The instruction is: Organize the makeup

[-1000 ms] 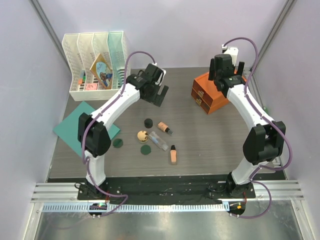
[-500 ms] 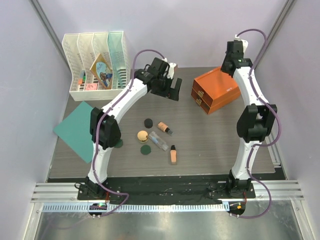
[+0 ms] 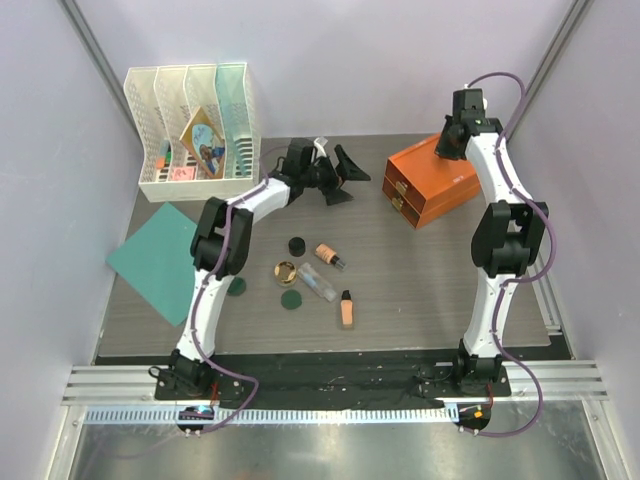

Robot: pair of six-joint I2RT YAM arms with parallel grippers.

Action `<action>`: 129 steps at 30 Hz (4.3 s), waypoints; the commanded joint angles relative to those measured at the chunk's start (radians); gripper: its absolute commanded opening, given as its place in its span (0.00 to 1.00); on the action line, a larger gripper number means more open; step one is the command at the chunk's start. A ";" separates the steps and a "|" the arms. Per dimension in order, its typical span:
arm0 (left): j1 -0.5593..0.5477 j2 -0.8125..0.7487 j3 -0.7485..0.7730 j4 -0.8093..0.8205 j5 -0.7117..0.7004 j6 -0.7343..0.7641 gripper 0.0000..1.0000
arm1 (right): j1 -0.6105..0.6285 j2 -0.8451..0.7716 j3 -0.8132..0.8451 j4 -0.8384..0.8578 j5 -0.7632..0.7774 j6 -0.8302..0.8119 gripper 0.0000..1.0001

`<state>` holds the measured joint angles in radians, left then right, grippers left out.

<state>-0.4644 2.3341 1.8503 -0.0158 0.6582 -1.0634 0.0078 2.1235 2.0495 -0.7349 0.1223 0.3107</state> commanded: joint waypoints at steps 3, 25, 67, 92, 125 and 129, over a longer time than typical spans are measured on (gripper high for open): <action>-0.048 0.093 0.061 0.365 0.073 -0.325 0.97 | 0.004 0.016 -0.054 -0.041 -0.041 -0.001 0.01; -0.122 0.304 0.277 0.456 0.032 -0.484 0.61 | 0.004 0.044 -0.080 -0.041 -0.070 0.014 0.01; -0.040 0.059 -0.172 0.555 0.144 -0.524 0.00 | 0.004 0.070 -0.141 -0.037 -0.110 -0.004 0.01; -0.007 -0.215 -0.299 0.108 0.144 -0.018 0.94 | 0.004 0.067 -0.176 -0.035 -0.110 -0.013 0.01; -0.174 -0.318 -0.195 -0.791 -0.485 0.988 0.96 | 0.004 0.035 -0.279 -0.037 -0.159 -0.055 0.01; -0.209 -0.297 -0.191 -0.767 -0.571 1.085 0.97 | 0.004 0.036 -0.282 -0.037 -0.164 -0.055 0.01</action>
<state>-0.6434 2.0331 1.6173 -0.7944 0.1913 -0.1040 -0.0044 2.0594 1.8565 -0.5064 0.0368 0.2665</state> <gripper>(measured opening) 0.967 0.016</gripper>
